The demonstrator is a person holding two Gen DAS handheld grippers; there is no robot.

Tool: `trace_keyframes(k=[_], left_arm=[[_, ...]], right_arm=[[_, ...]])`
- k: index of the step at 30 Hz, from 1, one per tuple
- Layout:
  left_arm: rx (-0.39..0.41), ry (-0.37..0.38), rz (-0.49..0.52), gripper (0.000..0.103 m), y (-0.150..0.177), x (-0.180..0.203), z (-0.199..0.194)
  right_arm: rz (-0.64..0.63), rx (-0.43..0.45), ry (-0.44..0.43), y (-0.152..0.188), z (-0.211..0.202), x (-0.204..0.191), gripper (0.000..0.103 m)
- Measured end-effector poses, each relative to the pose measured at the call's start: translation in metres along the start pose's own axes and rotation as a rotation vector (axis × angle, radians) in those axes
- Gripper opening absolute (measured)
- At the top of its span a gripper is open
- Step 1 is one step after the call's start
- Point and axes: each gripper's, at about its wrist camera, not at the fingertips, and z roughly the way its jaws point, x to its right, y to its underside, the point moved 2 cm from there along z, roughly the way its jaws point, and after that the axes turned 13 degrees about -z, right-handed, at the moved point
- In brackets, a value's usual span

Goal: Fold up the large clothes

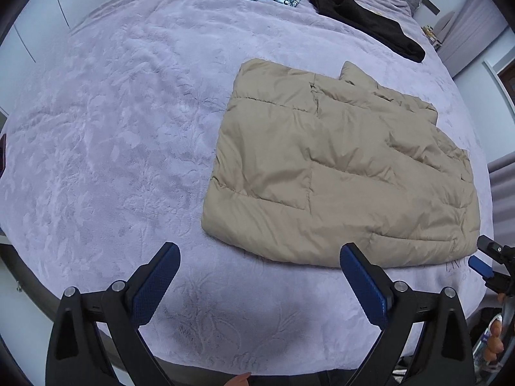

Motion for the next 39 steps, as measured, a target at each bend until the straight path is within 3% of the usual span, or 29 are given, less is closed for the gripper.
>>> trace_keyframes(k=[5,6,7,11,16,23,39], left_arm=[[0.009,0.008,0.02,0.1,0.001,-0.003,-0.007],[0.009,0.009,0.023,0.1,0.002,-0.003,-0.009],[0.011,0.009,0.026,0.1,0.002,-0.003,-0.01],[0.022,-0.003,0.042,0.1,0.004,-0.002,-0.016],[0.045,-0.04,0.061,0.1,0.006,0.002,-0.022],[0.02,-0.033,0.051,0.1,0.009,0.009,-0.018],[0.046,-0.062,-0.013,0.1,0.025,0.057,-0.026]], right_arm=[[-0.03,0.012,0.026,0.01,-0.001,-0.018,0.084],[-0.038,0.017,0.033,0.012,-0.002,-0.022,0.088],[-0.05,0.023,0.038,0.013,-0.003,-0.025,0.103],[-0.098,0.048,0.041,0.022,-0.009,-0.043,0.103],[-0.126,-0.004,0.035,0.025,-0.006,-0.052,0.103],[-0.156,-0.034,-0.008,0.023,-0.004,-0.053,0.103],[-0.195,-0.07,-0.072,-0.003,-0.021,-0.017,0.103]])
